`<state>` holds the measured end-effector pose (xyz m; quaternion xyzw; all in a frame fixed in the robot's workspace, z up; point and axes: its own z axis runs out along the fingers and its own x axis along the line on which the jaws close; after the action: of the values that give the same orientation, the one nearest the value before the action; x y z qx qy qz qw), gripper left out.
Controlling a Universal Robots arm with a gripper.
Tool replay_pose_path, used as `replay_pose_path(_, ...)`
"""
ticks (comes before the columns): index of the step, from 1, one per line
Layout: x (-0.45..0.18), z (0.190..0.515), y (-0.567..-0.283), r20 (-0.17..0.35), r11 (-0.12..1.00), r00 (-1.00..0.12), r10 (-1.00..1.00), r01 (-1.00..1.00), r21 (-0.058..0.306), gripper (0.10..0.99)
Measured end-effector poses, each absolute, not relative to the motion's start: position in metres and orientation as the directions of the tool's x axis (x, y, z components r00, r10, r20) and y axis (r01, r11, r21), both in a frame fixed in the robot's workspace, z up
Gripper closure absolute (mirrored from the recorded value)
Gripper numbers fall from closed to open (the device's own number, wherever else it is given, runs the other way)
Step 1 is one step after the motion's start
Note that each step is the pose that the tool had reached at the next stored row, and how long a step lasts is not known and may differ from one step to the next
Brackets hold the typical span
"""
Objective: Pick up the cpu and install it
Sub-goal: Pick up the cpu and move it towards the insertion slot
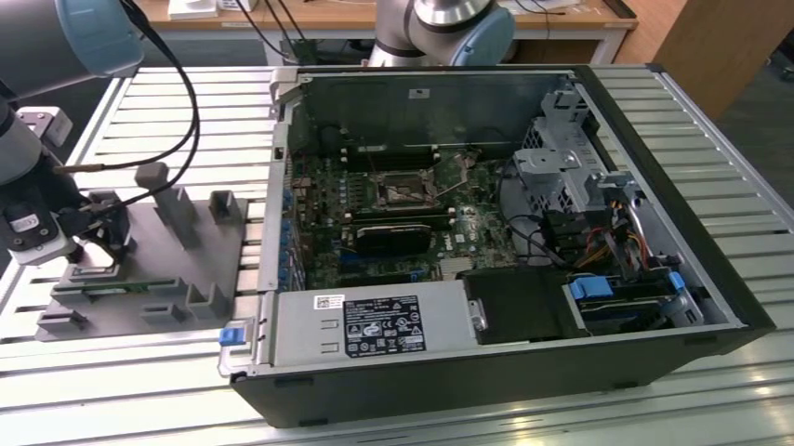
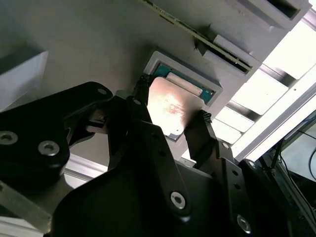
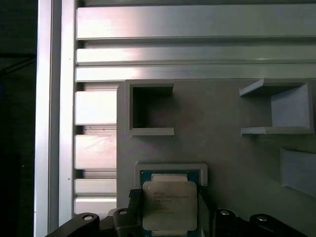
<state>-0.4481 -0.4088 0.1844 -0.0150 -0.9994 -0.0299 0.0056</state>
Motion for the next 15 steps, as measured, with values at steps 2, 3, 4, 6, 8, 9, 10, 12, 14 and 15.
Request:
replay_pose_path(2, -0.448, 0.184, -0.409, 0.012, 0.998, -0.999, 0.03, 0.03, 0.06, 0.553)
replay_pose_path(3, -0.448, 0.184, -0.409, 0.012, 0.998, -0.999, 0.03, 0.03, 0.06, 0.553)
replay_pose_path(4, -0.448, 0.184, -0.409, 0.012, 0.998, -0.999, 0.03, 0.03, 0.06, 0.553)
replay_pose_path(6, -0.448, 0.184, -0.409, 0.011, 0.998, -0.999, 0.03, 0.03, 0.06, 0.553)
replay_pose_path(8, -0.448, 0.188, -0.409, 0.011, 0.998, -1.0, 0.03, 0.03, 0.06, 0.553)
replay_pose_path(9, -0.448, 0.192, -0.409, 0.012, 0.998, -0.999, 0.03, 0.03, 0.06, 0.553)
replay_pose_path(10, -0.448, 0.194, -0.409, 0.012, 0.998, -0.999, 0.03, 0.03, 0.06, 0.553)
replay_pose_path(12, -0.448, 0.198, -0.409, 0.012, 0.998, -1.0, 0.029, 0.03, 0.06, 0.553)
replay_pose_path(14, -0.448, 0.2, -0.409, 0.012, 0.998, -1.0, 0.029, 0.03, 0.06, 0.553)
replay_pose_path(15, -0.448, 0.201, -0.409, 0.012, 0.998, -1.0, 0.029, 0.03, 0.06, 0.553)
